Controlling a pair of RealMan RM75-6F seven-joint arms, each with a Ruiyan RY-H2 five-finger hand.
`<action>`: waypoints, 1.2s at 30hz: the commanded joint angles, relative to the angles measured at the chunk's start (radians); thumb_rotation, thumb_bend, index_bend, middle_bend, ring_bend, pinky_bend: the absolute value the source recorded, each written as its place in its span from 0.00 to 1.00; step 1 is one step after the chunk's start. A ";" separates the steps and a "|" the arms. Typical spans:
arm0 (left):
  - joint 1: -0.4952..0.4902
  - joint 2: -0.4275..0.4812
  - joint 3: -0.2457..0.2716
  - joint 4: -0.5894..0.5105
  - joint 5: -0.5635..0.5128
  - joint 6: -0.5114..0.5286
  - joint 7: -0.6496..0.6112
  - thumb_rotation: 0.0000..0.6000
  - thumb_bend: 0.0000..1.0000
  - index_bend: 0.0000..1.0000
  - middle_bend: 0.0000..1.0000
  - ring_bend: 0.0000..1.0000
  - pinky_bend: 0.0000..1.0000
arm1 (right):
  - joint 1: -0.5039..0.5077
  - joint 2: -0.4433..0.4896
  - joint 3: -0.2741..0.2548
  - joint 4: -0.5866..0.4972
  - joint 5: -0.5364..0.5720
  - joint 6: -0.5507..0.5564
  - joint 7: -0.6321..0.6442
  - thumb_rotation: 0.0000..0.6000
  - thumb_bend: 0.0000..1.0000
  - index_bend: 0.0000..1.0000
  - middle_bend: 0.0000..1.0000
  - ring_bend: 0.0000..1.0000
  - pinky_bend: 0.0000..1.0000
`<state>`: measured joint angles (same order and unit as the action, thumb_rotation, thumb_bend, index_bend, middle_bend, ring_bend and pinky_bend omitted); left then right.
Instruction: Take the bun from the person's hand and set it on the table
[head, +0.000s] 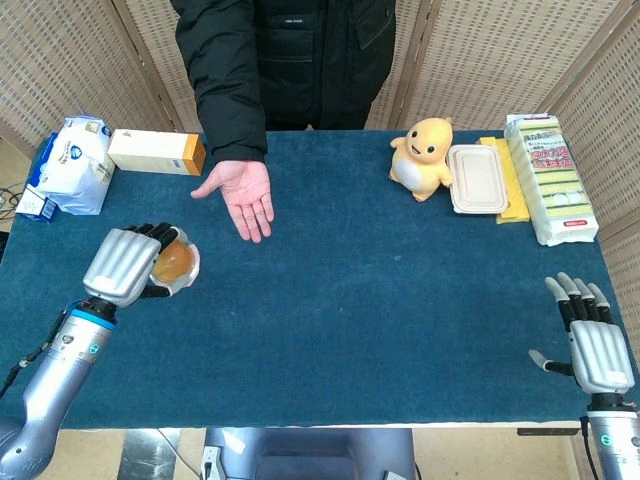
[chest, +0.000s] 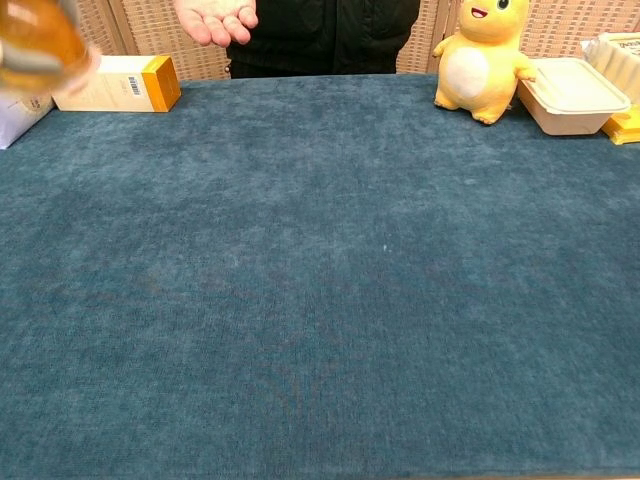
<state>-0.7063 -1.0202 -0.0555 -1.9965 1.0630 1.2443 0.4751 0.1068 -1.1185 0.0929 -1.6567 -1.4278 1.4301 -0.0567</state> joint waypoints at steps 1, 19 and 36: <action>0.043 -0.137 0.053 0.209 -0.001 -0.107 -0.088 1.00 0.25 0.54 0.58 0.45 0.52 | 0.003 -0.004 0.000 0.003 0.004 -0.007 -0.007 1.00 0.13 0.04 0.04 0.00 0.00; 0.062 -0.252 0.014 0.319 0.011 -0.208 -0.178 1.00 0.03 0.00 0.00 0.00 0.17 | 0.008 -0.008 0.000 0.005 0.012 -0.015 -0.015 1.00 0.13 0.04 0.04 0.00 0.00; 0.465 -0.086 0.189 0.179 0.374 0.324 -0.258 1.00 0.03 0.00 0.00 0.00 0.04 | -0.007 0.012 0.010 -0.006 0.009 0.021 0.009 1.00 0.13 0.04 0.04 0.00 0.00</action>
<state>-0.3222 -1.1201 0.0832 -1.8384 1.3600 1.4761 0.2631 0.0999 -1.1073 0.1026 -1.6627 -1.4191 1.4510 -0.0481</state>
